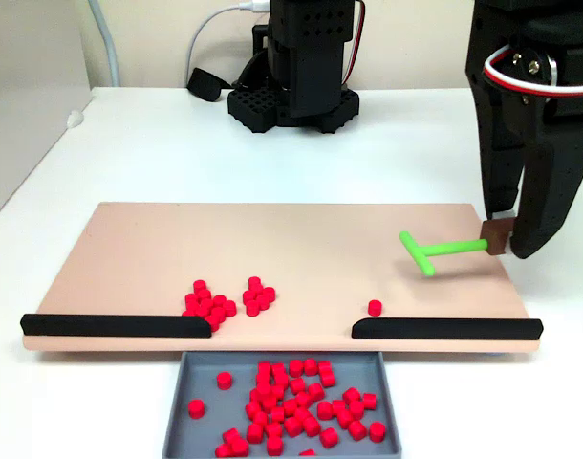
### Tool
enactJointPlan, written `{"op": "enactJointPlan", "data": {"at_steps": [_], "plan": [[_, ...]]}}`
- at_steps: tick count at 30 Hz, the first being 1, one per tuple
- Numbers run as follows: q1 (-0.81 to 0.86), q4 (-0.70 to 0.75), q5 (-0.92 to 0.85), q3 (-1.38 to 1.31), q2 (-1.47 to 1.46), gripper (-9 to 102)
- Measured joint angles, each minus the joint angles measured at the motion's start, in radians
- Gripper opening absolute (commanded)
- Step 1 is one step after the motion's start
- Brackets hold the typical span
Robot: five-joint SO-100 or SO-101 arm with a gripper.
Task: Push granules from left to the grey container
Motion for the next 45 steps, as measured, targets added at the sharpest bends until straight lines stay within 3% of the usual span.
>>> {"op": "enactJointPlan", "data": {"at_steps": [45], "plan": [[0.035, -0.005, 0.078, -0.15, -0.166, 0]]}}
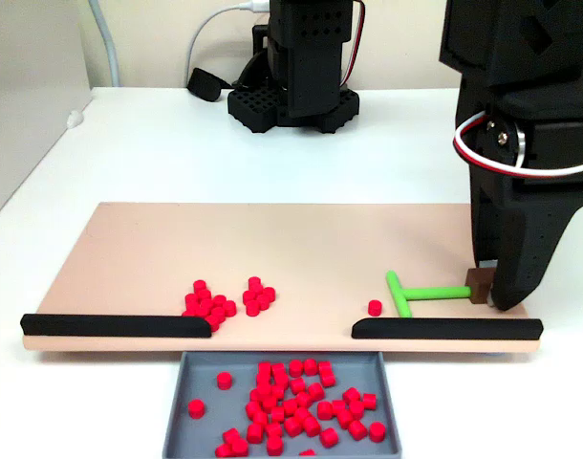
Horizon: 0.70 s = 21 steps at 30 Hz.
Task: Push granules from left to the grey container
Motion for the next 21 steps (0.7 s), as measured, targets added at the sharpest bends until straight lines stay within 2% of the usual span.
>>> {"op": "enactJointPlan", "data": {"at_steps": [21], "plan": [[0.063, 0.006, -0.002, -0.008, -0.009, 0]]}}
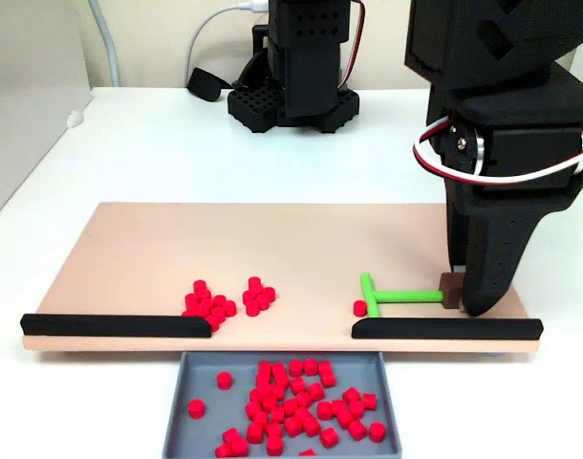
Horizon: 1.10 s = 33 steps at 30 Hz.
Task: Push granules from left to the grey container
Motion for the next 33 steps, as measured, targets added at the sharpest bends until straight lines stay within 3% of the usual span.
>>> {"op": "enactJointPlan", "data": {"at_steps": [33], "plan": [[0.063, 0.011, -0.158, 0.0, 0.0, 0]]}}
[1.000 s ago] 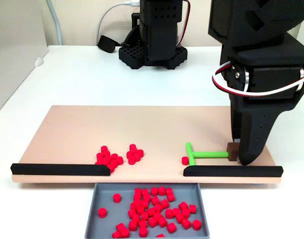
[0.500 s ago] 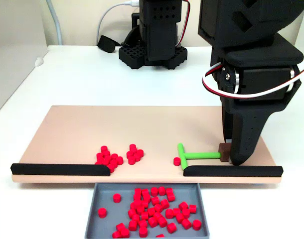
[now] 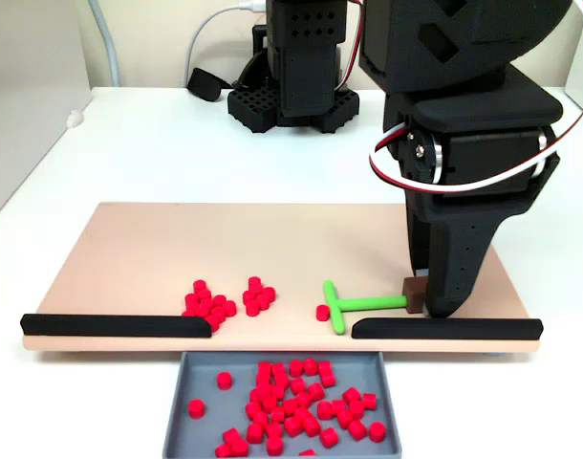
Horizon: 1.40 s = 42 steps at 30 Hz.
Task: Push granules from left to the grey container
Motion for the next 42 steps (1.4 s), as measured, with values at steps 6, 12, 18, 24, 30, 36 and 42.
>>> {"op": "enactJointPlan", "data": {"at_steps": [6, 12, 18, 24, 30, 36, 42], "plan": [[0.009, 0.002, -0.054, 0.0, 0.0, 0], [0.02, 0.002, -0.098, 0.0, 0.0, 0], [0.029, 0.003, -0.129, 0.0, 0.0, 0], [0.037, 0.005, -0.167, 0.0, 0.0, 0], [0.04, 0.006, -0.209, 0.0, 0.0, 0], [0.046, 0.008, -0.261, 0.0, 0.0, 0], [0.052, 0.008, -0.319, 0.0, 0.0, 0]]}}
